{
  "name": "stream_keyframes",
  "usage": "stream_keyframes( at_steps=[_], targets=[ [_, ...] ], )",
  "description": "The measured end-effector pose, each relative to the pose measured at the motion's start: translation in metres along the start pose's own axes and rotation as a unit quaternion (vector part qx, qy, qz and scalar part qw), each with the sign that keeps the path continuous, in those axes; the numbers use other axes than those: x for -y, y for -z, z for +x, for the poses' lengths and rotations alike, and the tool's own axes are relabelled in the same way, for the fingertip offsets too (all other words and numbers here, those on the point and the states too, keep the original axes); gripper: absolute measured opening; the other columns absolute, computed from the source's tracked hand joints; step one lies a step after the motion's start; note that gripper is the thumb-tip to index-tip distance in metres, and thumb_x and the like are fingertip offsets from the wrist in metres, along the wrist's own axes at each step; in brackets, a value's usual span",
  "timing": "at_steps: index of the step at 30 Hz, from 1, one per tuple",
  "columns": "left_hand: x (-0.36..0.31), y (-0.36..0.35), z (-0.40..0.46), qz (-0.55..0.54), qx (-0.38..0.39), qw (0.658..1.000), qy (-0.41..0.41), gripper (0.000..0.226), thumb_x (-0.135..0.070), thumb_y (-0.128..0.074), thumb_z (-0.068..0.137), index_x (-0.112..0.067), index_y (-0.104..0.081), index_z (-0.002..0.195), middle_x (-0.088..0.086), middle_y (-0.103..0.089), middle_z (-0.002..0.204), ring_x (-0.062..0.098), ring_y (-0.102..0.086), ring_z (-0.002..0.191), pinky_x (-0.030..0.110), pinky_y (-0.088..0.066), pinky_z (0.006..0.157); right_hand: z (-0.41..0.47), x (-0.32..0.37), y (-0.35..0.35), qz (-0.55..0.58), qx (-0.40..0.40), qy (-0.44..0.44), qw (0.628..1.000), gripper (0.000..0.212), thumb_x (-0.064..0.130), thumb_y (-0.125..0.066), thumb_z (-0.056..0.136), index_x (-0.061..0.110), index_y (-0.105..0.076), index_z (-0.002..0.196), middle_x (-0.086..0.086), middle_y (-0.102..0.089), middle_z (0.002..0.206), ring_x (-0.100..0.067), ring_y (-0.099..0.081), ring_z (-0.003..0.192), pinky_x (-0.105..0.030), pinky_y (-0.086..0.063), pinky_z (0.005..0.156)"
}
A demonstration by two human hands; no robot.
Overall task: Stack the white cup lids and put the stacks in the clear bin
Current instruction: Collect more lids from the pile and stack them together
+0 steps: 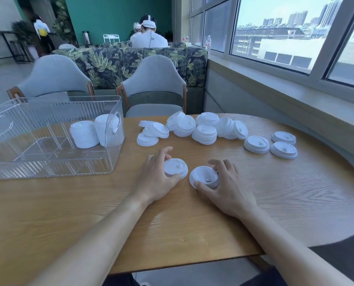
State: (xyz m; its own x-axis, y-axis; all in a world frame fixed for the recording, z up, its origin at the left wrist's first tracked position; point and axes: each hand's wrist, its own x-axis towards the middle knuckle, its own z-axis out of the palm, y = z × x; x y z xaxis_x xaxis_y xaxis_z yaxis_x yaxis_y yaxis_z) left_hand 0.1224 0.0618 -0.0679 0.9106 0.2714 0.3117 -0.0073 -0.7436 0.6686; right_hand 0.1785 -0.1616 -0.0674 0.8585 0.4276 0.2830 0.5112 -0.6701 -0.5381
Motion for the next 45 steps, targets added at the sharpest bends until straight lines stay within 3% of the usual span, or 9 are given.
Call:
stream_keyframes(
  at_steps=[2, 7, 13, 17, 23, 27, 33, 39, 45],
  targets=[
    [-0.002, 0.001, 0.0, 0.005, 0.002, 1.0, -0.002, 0.087, -0.062, -0.062, 0.07, -0.037, -0.036, 0.148, -0.013, -0.052, 0.13, 0.008, -0.038, 0.123, 0.036, -0.038, 0.108, 0.0, 0.0, 0.0, 0.005, 0.003, 0.001, 1.0, 0.078, 0.078, -0.059, 0.076, 0.035, -0.038, 0.137, 0.014, -0.041, 0.126, -0.007, -0.038, 0.126, -0.036, -0.044, 0.101],
    [0.003, -0.002, 0.002, 0.021, -0.034, 0.999, 0.011, 0.087, -0.067, -0.078, 0.073, -0.036, -0.041, 0.146, -0.012, -0.049, 0.137, 0.008, -0.043, 0.13, 0.034, -0.041, 0.108, -0.001, -0.001, 0.001, 0.001, 0.01, 0.014, 1.0, 0.077, 0.077, -0.056, 0.076, 0.036, -0.036, 0.139, 0.018, -0.044, 0.132, -0.007, -0.037, 0.128, -0.036, -0.042, 0.103],
    [0.003, -0.002, 0.003, 0.028, -0.043, 0.998, 0.035, 0.082, -0.067, -0.077, 0.072, -0.031, -0.048, 0.14, -0.016, -0.055, 0.115, 0.01, -0.048, 0.116, 0.035, -0.045, 0.099, -0.002, 0.0, 0.004, 0.011, 0.018, 0.021, 1.0, 0.07, 0.065, -0.059, 0.078, 0.038, -0.036, 0.138, 0.023, -0.048, 0.132, -0.006, -0.035, 0.13, -0.034, -0.04, 0.105],
    [0.002, -0.001, 0.002, 0.022, -0.036, 0.998, 0.047, 0.074, -0.054, -0.075, 0.075, -0.031, -0.047, 0.14, -0.017, -0.059, 0.127, 0.01, -0.05, 0.123, 0.035, -0.045, 0.102, -0.003, 0.002, 0.006, 0.006, 0.02, 0.02, 1.0, 0.067, 0.059, -0.064, 0.081, 0.037, -0.037, 0.138, 0.023, -0.049, 0.131, -0.005, -0.033, 0.13, -0.032, -0.038, 0.104],
    [-0.001, 0.0, 0.001, 0.034, -0.013, 0.997, 0.062, 0.074, -0.056, -0.058, 0.076, -0.038, -0.042, 0.146, -0.013, -0.055, 0.144, 0.014, -0.047, 0.135, 0.038, -0.038, 0.113, -0.003, 0.003, 0.005, 0.007, 0.022, 0.024, 0.999, 0.074, 0.07, -0.067, 0.076, 0.039, -0.038, 0.137, 0.026, -0.048, 0.123, -0.002, -0.036, 0.123, -0.03, -0.038, 0.101],
    [-0.004, 0.0, 0.001, 0.052, -0.033, 0.996, 0.062, 0.076, -0.057, -0.073, 0.08, -0.032, -0.046, 0.146, -0.01, -0.051, 0.143, 0.016, -0.047, 0.133, 0.039, -0.039, 0.112, -0.002, 0.003, 0.005, 0.006, 0.02, 0.026, 0.999, 0.078, 0.072, -0.067, 0.074, 0.037, -0.039, 0.138, 0.025, -0.047, 0.125, -0.003, -0.036, 0.124, -0.029, -0.037, 0.104],
    [-0.003, 0.0, 0.002, 0.079, -0.046, 0.994, 0.062, 0.073, -0.059, -0.075, 0.077, -0.028, -0.051, 0.138, -0.009, -0.056, 0.129, 0.015, -0.049, 0.125, 0.039, -0.042, 0.106, -0.003, 0.002, 0.007, 0.003, 0.041, 0.038, 0.998, 0.077, 0.068, -0.055, 0.073, 0.036, -0.036, 0.141, 0.021, -0.05, 0.13, -0.007, -0.036, 0.128, -0.034, -0.036, 0.108],
    [-0.005, 0.002, 0.0, 0.047, -0.016, 0.996, 0.077, 0.081, -0.07, -0.056, 0.067, -0.036, -0.047, 0.141, -0.014, -0.056, 0.139, 0.011, -0.045, 0.134, 0.04, -0.041, 0.111, -0.003, 0.004, 0.008, 0.001, 0.041, 0.035, 0.999, 0.072, 0.059, -0.064, 0.079, 0.035, -0.038, 0.141, 0.021, -0.049, 0.13, -0.007, -0.033, 0.129, -0.032, -0.036, 0.107],
    [-0.005, 0.002, 0.002, 0.063, -0.032, 0.996, 0.057, 0.077, -0.056, -0.074, 0.082, -0.03, -0.045, 0.148, -0.012, -0.049, 0.146, 0.014, -0.044, 0.137, 0.039, -0.035, 0.115, -0.003, 0.002, 0.008, 0.005, 0.038, 0.034, 0.999, 0.079, 0.071, -0.054, 0.071, 0.037, -0.038, 0.14, 0.022, -0.049, 0.13, -0.006, -0.035, 0.127, -0.031, -0.033, 0.109]
  ],
)
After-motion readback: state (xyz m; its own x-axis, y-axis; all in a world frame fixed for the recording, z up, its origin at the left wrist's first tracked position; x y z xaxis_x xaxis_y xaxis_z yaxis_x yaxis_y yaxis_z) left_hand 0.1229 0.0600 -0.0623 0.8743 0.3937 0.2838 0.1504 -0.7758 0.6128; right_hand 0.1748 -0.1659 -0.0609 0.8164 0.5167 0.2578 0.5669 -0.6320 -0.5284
